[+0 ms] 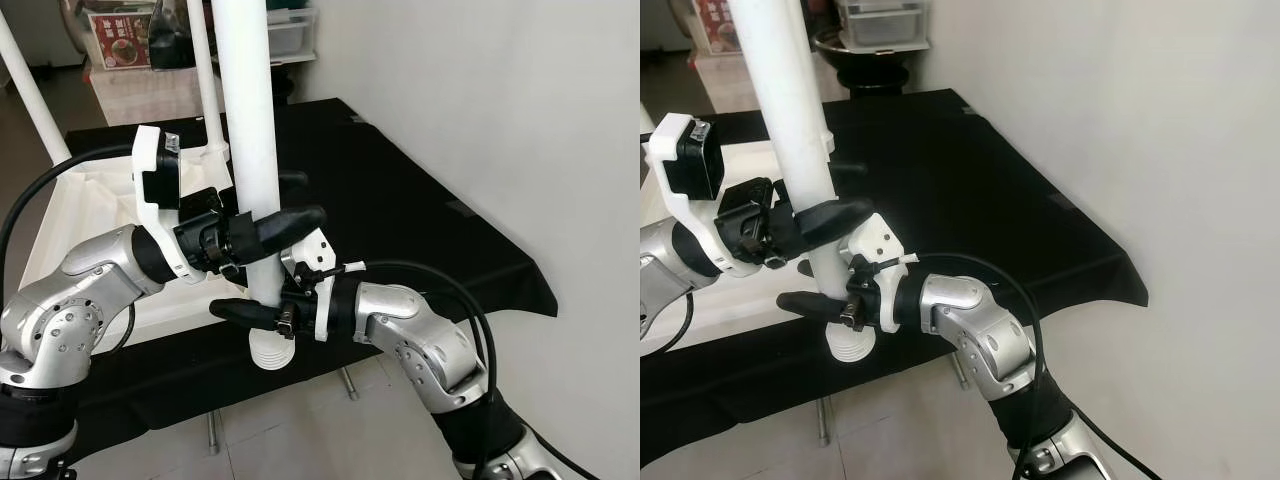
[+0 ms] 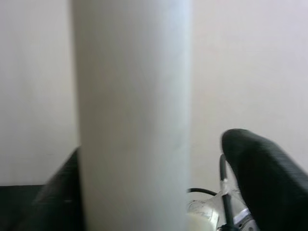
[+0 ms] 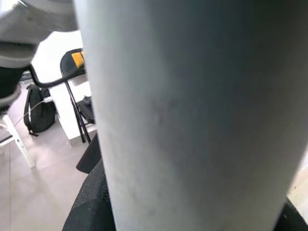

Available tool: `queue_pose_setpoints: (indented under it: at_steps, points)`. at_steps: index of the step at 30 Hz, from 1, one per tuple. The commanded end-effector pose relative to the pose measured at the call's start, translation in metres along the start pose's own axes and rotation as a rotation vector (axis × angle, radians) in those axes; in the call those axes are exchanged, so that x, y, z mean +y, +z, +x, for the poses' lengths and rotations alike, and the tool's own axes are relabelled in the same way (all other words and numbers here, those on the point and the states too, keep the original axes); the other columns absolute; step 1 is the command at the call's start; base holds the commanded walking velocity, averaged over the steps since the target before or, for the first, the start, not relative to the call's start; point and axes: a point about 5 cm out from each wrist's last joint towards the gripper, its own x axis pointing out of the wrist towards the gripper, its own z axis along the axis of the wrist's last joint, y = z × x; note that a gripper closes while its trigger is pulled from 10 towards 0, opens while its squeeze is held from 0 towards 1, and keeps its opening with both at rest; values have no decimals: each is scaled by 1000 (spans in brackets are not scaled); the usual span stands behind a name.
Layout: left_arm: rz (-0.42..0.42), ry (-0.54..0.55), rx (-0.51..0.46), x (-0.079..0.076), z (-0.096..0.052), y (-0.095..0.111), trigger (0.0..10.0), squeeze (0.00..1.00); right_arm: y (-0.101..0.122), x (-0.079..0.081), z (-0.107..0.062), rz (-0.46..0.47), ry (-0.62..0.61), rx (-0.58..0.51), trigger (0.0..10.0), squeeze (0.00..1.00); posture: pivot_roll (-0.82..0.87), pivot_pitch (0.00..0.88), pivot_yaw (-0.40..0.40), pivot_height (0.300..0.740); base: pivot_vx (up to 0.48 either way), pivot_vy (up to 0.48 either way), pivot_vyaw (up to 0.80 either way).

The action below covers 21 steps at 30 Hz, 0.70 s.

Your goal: Building children table

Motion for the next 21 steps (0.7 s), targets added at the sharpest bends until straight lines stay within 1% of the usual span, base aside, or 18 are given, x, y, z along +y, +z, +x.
queue_pose_setpoints:
  at_steps: [1,4,5,6,7,8,10,11,12,14,15,16,18,19,21]
  points:
    - [14,-36,-12,-4,6,5,10000,1000,0,3,7,-8,23,19,0,0,0,38,-24,740,0,0,0]
    - [106,79,-13,10,-11,19,10000,1000,-1,-7,2,-12,-36,28,0,0,10,39,-23,740,0,0,0]
    - [106,79,-13,10,-11,19,10000,1000,-1,-7,2,-12,-36,28,0,0,10,39,-23,740,0,0,0]
    - [141,126,-23,15,-18,27,10000,1000,-1,-11,1,-12,-59,30,0,0,14,38,-23,740,0,0,0]
    - [141,126,-23,15,-18,27,10000,1000,-1,-11,1,-12,-59,30,0,0,14,38,-23,740,0,0,0]
    - [203,204,-36,23,-26,38,10000,1000,-2,-17,-1,-13,-98,29,0,0,19,37,-26,740,0,0,0]
    - [268,301,-74,30,-37,55,10000,1000,-1,-29,-5,-3,-185,16,0,0,21,35,-28,740,0,0,0]
    - [268,301,-74,30,-37,55,10000,1000,-1,-29,-5,-3,-185,16,0,0,21,35,-28,740,0,0,0]
    - [336,366,-98,31,-46,71,10000,1000,1,-43,-11,15,-281,-11,0,0,25,32,-33,740,0,0,0]
    - [336,366,-98,31,-46,71,10000,1000,1,-43,-11,15,-281,-11,0,0,25,32,-33,740,0,0,0]
    - [358,385,-108,30,-49,77,10000,1000,2,-47,-12,21,-308,-20,0,0,25,32,-33,740,0,0,0]
    - [358,385,-108,30,-49,77,10000,1000,2,-47,-12,21,-308,-20,0,0,25,32,-33,740,0,0,0]
    - [432,470,-168,28,-56,98,10000,1000,6,-61,-19,34,-410,-57,0,0,28,27,-37,740,0,0,0]
    - [432,470,-168,28,-56,98,10000,1000,6,-61,-19,34,-410,-57,0,0,28,27,-37,740,0,0,0]
    - [500,593,-225,28,-63,112,10000,1000,10,-74,-27,60,-513,-102,0,0,28,25,-39,740,0,0,0]
